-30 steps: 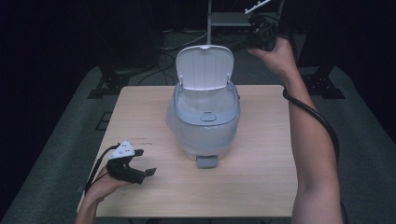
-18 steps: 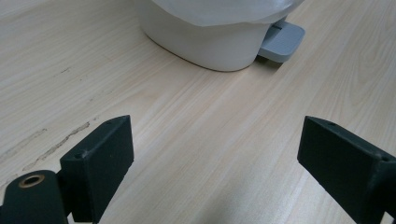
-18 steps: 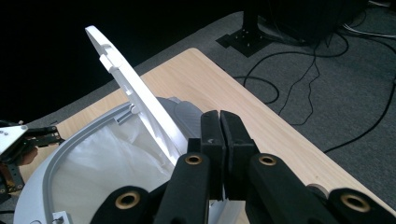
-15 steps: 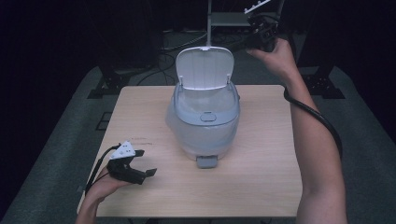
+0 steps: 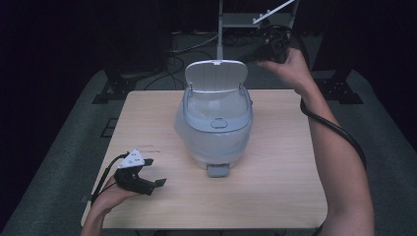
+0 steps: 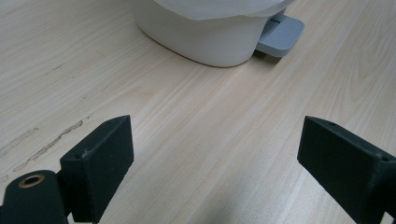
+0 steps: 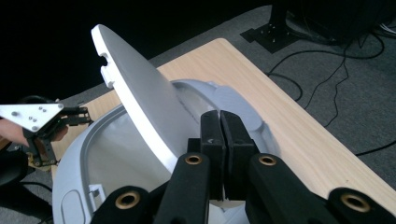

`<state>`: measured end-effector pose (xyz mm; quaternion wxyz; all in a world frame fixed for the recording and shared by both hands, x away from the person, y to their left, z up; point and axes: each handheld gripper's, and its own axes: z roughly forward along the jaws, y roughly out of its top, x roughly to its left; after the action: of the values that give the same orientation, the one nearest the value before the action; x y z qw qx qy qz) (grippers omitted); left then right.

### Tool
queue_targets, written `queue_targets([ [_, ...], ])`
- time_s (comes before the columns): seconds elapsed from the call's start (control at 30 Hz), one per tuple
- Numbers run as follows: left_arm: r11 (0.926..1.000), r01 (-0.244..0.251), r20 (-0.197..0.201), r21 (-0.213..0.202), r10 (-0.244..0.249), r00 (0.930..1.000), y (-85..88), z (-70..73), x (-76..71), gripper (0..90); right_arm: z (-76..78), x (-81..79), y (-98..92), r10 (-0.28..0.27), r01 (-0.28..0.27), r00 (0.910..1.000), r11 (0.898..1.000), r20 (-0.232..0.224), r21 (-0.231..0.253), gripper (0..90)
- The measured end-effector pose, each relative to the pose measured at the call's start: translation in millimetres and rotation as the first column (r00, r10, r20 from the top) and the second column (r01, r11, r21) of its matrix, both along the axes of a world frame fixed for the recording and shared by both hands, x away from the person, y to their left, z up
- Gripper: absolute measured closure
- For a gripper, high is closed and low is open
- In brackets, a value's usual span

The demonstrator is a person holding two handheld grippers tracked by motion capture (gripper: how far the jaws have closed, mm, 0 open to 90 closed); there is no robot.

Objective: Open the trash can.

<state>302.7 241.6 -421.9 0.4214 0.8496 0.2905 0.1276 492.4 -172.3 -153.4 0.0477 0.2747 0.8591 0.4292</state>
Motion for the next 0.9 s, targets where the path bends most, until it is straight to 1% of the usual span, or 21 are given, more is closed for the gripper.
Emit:
queue_targets([
  [0.33, 0.9999, 0.009, -0.005, 0.008, -0.009, 0.9999, -3.4, -1.6, 0.0, 9.8, -7.1, -15.5, 5.1, 0.045, -0.046, 0.999, 0.998, -0.005, -0.037, 87.8],
  [0.37, 0.9999, 0.01, -0.005, 0.009, -0.01, 0.9999, -3.6, -1.6, -0.1, 9.8, -7.4, -17.2, 5.9, 0.048, -0.049, 0.9988, 0.998, -0.009, -0.035, 87.8],
  [0.57, 0.9997, 0.018, -0.009, 0.014, -0.017, 0.9998, -6.3, -2.4, -0.1, 9.8, -10.4, -25.2, 11.8, 0.078, -0.079, 0.9969, 0.995, -0.013, -0.054, 87.8],
  [0.83, 0.9997, 0.02, -0.008, 0.015, -0.02, 0.9998, -7.1, -2.1, -0.4, 9.7, -17.1, -33.7, 18.4, 0.113, -0.114, 0.9934, 0.992, -0.021, -0.06, 87.6],
  [0.9, 0.9996, 0.021, -0.008, 0.018, -0.021, 0.9997, -7.3, -2.3, -0.5, 9.7, -18.7, -35.6, 19.1, 0.121, -0.122, 0.9925, 0.991, -0.017, -0.059, 87.4],
])
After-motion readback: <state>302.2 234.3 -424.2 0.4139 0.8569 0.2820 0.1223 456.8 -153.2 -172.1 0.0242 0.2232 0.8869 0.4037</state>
